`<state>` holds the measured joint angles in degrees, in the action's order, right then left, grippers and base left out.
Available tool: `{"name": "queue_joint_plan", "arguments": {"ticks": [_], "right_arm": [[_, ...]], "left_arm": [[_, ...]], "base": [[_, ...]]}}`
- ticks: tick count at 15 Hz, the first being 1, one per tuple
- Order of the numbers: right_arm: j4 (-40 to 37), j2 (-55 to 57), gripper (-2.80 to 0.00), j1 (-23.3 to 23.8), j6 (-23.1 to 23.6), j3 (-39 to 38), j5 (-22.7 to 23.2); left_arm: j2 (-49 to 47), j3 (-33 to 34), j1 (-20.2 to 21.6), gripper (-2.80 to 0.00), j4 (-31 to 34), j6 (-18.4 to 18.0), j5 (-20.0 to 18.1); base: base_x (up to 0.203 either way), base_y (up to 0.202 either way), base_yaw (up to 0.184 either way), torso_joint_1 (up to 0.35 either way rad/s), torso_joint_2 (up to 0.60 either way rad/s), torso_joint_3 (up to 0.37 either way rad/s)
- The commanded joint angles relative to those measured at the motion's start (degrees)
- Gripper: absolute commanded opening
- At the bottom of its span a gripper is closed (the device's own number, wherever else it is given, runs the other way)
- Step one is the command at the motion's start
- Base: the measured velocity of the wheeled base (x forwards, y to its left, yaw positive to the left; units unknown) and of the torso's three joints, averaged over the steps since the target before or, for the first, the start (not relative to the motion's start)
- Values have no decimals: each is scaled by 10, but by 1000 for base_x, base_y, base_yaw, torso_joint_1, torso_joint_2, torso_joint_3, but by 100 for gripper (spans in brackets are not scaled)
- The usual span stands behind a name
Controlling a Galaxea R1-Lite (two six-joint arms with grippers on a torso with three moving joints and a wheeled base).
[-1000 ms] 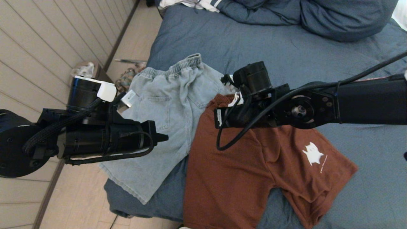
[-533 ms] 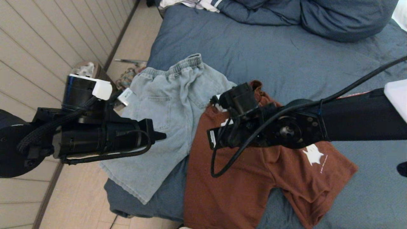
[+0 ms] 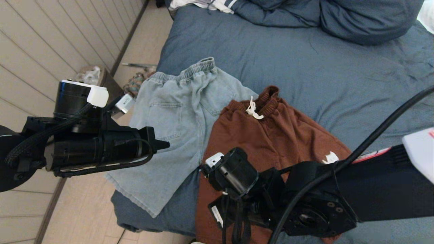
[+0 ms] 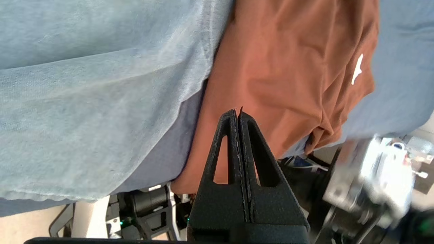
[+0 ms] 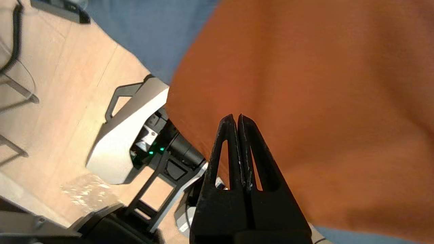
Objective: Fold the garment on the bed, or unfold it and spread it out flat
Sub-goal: Fold the brown shorts
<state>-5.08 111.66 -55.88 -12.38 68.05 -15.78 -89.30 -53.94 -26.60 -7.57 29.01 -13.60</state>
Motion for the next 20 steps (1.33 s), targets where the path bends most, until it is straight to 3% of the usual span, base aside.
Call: {"name": "queue_joint_plan", "arguments": {"ticks": [1,5,9,14,16,17,20], "right_arm": [[22,45,0,-18,11,-6,-15],[109,94,0,-36,62,-47,-21],[181,137,0,-39,70,-48,-18],[190,159,0,-31,67,-38,-26],[191,171,0,-26,67,-34,-62],[192,178,-280,-26,69,-33,-79],[195,178,-280,-26,69,-31,-84]], "left_arm": [[-2,2,4,-280,-1,2,0],[-4,2,14,-280,-18,1,0],[-19,3,14,-280,-20,1,0],[-33,3,14,-280,-28,0,0],[-40,3,14,-280,-32,0,0],[-42,5,14,-280,-33,-1,0],[-45,8,14,-280,-45,-2,0]], "base": [[0,0,0,0,0,0],[0,0,0,0,0,0],[0,0,0,0,0,0],[0,0,0,0,0,0],[0,0,0,0,0,0],[0,0,0,0,0,0],[0,0,0,0,0,0]]}}
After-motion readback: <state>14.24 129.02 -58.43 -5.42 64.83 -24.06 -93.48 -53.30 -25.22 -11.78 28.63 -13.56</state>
